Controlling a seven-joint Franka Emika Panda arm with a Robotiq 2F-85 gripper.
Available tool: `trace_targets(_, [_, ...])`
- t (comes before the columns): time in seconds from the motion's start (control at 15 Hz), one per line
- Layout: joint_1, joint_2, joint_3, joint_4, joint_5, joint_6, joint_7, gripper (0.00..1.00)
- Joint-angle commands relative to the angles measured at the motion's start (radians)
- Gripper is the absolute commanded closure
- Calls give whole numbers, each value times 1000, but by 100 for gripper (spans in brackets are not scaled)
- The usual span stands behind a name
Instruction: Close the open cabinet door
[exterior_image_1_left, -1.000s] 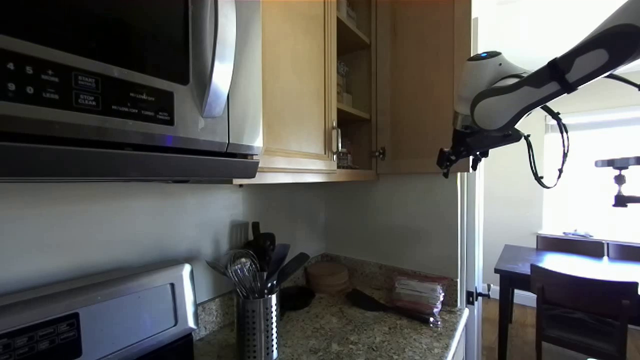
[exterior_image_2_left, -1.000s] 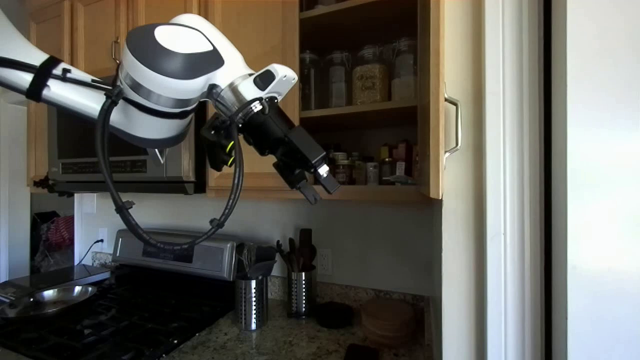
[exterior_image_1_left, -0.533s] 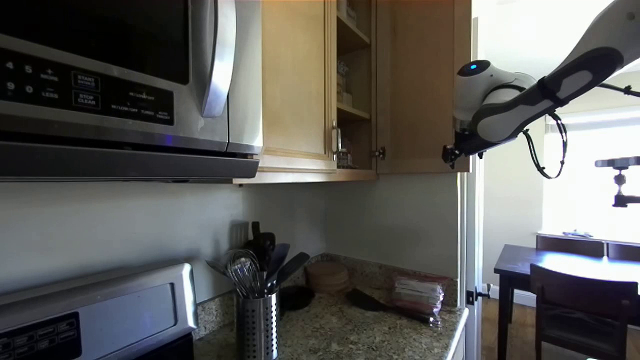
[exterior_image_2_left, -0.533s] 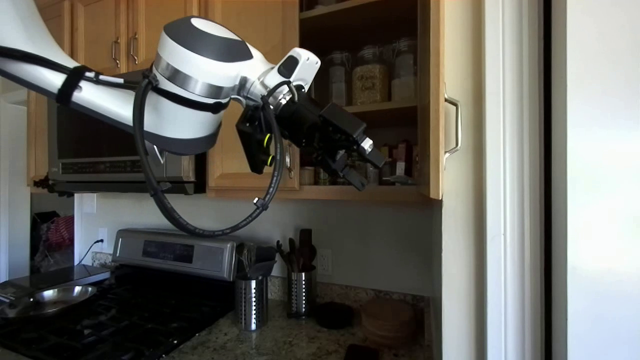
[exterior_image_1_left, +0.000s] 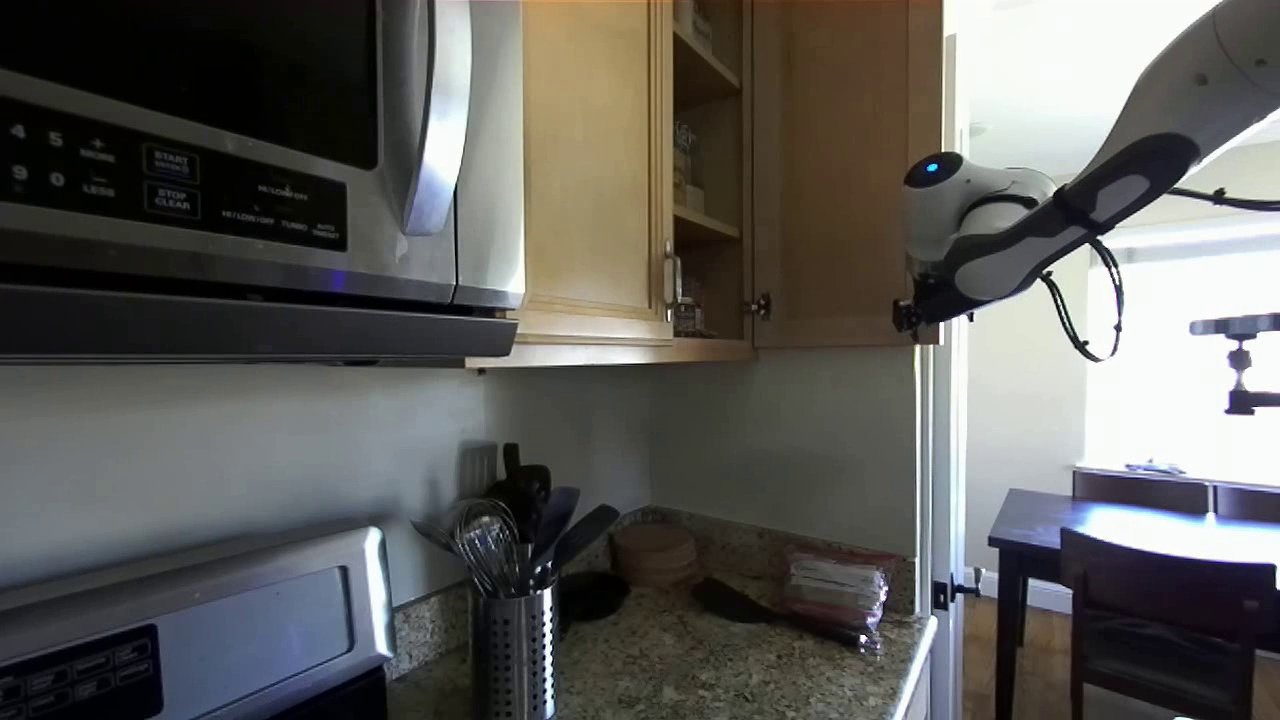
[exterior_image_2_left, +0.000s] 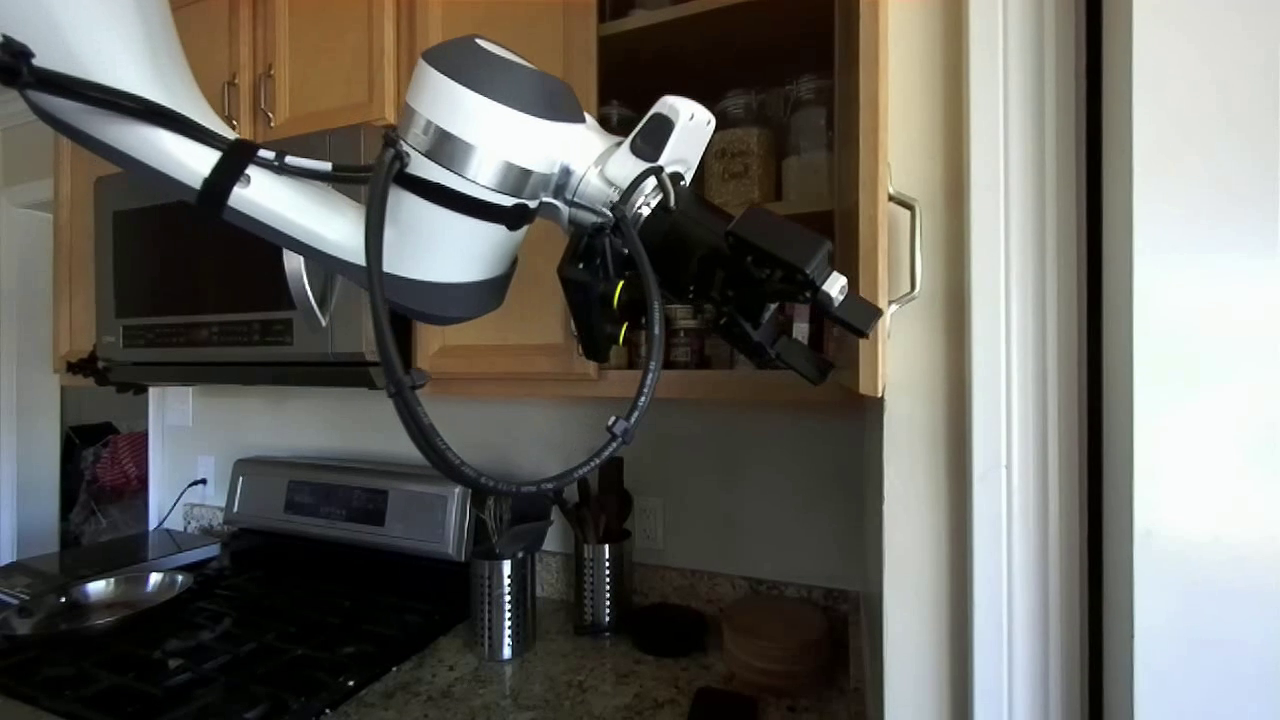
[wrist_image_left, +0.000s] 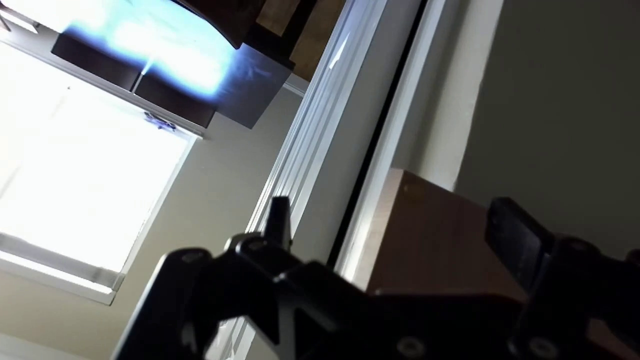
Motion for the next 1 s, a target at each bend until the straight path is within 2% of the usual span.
trace_targets(0.0, [71, 35, -93, 53, 17, 30, 11, 0])
trace_targets(0.2, [109, 56, -151, 71, 114, 106, -16, 0])
trace_targets(0.4, [142, 73, -192, 55, 287, 223, -94, 0])
trace_targets(0.53, [155, 91, -216, 36, 411, 357, -217, 0])
trace_targets(0.67, [146, 102, -231, 24, 491, 438, -356, 0])
trace_targets(0.93, [157, 93, -238, -10, 678, 494, -621, 0])
